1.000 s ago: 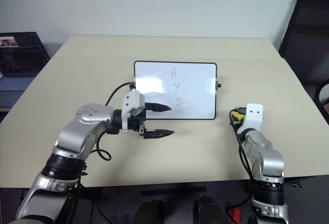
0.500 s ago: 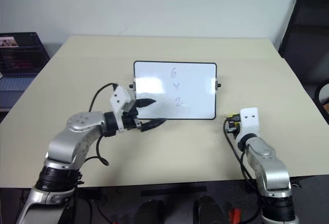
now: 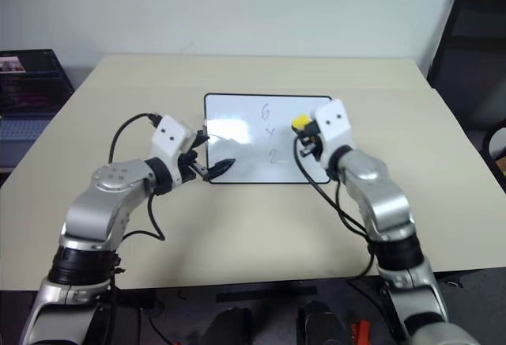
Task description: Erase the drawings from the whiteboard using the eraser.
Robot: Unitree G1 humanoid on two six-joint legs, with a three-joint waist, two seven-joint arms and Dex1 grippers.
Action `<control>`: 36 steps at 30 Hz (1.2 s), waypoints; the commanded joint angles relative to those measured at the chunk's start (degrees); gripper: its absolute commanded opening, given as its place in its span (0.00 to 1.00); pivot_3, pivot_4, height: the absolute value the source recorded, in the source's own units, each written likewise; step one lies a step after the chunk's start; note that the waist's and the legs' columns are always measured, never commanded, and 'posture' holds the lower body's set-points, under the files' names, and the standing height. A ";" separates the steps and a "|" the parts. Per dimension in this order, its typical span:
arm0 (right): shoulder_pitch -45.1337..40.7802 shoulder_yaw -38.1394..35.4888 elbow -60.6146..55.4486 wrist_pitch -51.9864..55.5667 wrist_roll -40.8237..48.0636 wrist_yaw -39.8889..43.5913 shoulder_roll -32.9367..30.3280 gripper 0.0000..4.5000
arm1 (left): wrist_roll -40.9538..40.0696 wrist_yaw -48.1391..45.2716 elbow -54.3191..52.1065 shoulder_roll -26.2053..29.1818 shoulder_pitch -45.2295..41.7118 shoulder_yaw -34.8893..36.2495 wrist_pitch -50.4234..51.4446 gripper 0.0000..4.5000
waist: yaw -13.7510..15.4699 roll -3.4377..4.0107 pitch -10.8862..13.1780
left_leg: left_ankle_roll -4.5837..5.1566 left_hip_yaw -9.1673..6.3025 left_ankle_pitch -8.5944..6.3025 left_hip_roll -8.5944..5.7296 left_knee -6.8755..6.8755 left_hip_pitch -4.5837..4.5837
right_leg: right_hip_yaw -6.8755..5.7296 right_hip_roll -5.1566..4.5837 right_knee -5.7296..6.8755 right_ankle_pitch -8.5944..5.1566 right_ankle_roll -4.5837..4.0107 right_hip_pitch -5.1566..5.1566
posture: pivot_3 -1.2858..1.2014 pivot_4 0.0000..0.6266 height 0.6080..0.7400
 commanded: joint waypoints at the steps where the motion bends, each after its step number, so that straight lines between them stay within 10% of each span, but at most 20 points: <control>1: -6.74 2.51 8.00 -6.90 -2.85 2.10 1.38 0.23 | 1.03 0.41 0.30 0.45 -2.37 0.50 -1.27 1.00 | 0.00 -0.01 0.00 | 0.00 0.00 0.00 0.02 0.00 -0.03 | 0.00 -0.01 0.00 0.01 -0.01 -0.02 | 0.52 0.24 1.00; 16: -26.72 3.69 47.14 -25.53 -10.64 4.90 6.99 0.23 | 2.65 -1.71 3.28 -0.14 -4.00 -1.22 -4.74 1.00 | -0.05 0.00 0.02 | 0.00 -0.07 -0.02 0.01 -0.05 -0.08 | -0.09 -0.10 0.02 0.03 -0.05 -0.07 | 0.52 0.24 1.00; 36: -28.96 5.91 55.84 -29.93 -17.71 7.69 6.22 0.23 | 2.47 -1.80 0.08 -1.24 -4.21 -2.55 -2.97 1.00 | -0.15 0.00 0.02 | 0.00 -0.18 -0.02 0.01 -0.01 -0.01 | -0.06 -0.11 0.15 0.04 -0.06 -0.05 | 0.52 0.24 1.00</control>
